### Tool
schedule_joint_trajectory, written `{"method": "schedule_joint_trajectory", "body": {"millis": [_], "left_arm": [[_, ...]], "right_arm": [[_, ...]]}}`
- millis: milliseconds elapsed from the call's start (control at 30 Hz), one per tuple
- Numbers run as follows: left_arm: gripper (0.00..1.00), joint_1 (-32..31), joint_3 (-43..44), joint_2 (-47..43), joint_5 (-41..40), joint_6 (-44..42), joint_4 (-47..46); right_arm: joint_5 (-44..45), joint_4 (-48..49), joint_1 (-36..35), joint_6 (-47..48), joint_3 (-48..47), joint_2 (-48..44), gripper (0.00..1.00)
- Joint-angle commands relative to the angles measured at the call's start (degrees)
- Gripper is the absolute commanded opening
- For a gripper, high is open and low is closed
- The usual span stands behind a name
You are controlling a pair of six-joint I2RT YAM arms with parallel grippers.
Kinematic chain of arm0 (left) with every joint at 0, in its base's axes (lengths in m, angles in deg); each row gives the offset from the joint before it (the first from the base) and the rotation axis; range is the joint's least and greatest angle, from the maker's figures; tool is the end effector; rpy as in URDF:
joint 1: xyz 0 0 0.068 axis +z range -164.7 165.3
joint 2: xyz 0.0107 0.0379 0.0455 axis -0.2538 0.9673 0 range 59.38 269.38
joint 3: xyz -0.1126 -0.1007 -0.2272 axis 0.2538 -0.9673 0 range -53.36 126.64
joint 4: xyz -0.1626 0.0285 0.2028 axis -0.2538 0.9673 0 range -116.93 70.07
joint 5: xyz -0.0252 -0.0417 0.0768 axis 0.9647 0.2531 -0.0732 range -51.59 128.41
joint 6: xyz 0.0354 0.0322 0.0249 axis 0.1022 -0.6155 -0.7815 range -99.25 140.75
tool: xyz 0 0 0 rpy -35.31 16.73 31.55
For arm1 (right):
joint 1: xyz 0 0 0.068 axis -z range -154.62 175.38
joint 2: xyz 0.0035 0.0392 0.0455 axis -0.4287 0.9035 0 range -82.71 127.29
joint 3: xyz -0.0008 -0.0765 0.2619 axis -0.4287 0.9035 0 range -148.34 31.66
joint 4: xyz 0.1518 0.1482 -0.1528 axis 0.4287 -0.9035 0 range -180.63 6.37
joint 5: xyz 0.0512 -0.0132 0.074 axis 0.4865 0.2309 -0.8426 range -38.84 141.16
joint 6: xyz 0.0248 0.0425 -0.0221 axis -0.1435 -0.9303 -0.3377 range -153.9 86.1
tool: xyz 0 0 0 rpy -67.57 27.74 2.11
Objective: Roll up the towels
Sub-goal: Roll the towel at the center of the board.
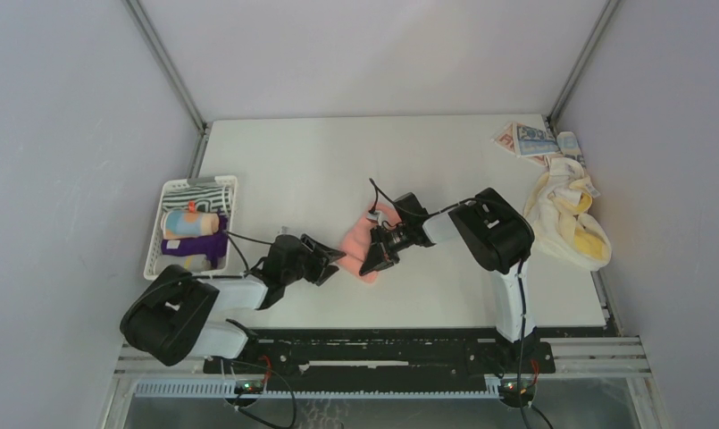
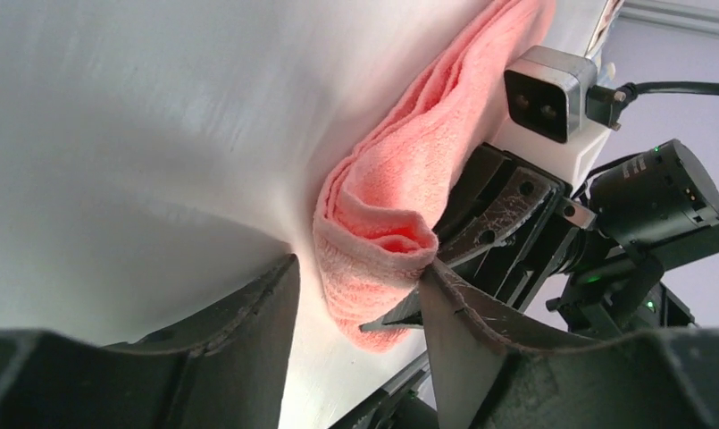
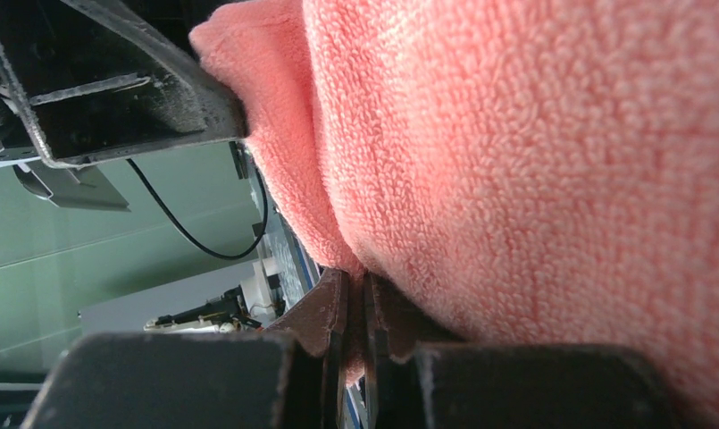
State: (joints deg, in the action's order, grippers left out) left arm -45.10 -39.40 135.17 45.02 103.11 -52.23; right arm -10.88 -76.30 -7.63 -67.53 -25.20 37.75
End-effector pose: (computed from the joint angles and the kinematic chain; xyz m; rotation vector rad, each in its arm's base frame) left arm 0.1805 -0.1106 0.1166 -1.0237 2.2652 -1.1215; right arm 0.2904 0.2264 0.0729 0.4383 -2.4801 -1.6577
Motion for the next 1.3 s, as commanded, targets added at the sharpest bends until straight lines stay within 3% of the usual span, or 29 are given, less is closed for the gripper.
{"method": "schedule_joint_trajectory", "body": {"millis": [0, 233, 433, 600, 833, 1000, 1267], "left_arm": [[0.52, -0.3, 0.1, 5.8, 1.4, 1.1, -2.2], [0.39, -0.3, -0.7, 12.5, 4.1, 3.7, -2.6], [0.34, -0.3, -0.3, 14.0, 5.3, 4.4, 0.1], [0.33, -0.3, 2.1, 12.0, 4.6, 2.0, 8.3], [0.33, -0.3, 7.8, 8.6, 2.9, -2.3, 21.6], [0.35, -0.3, 10.5, 8.7, 2.9, -3.4, 26.1], [0.37, -0.3, 12.7, 10.3, 3.7, -4.5, 27.9]], "right_arm": [[5.0, -3.3, -0.3, 3.1, 0.0, 1.9, 0.00], [7.6, -7.1, -0.7, 7.5, 0.0, -1.7, 0.02], [14.8, -11.8, -3.6, 14.3, 0.2, -11.6, 0.24], [30.5, -17.1, -7.9, 21.3, 2.3, -23.1, 0.38], [59.9, -20.0, -20.3, 30.4, 4.3, -33.5, 0.45], [67.8, -16.2, -27.8, 35.5, 5.9, -34.9, 0.49], [77.0, -12.1, -34.9, 41.6, 6.7, -29.4, 0.49]]}}
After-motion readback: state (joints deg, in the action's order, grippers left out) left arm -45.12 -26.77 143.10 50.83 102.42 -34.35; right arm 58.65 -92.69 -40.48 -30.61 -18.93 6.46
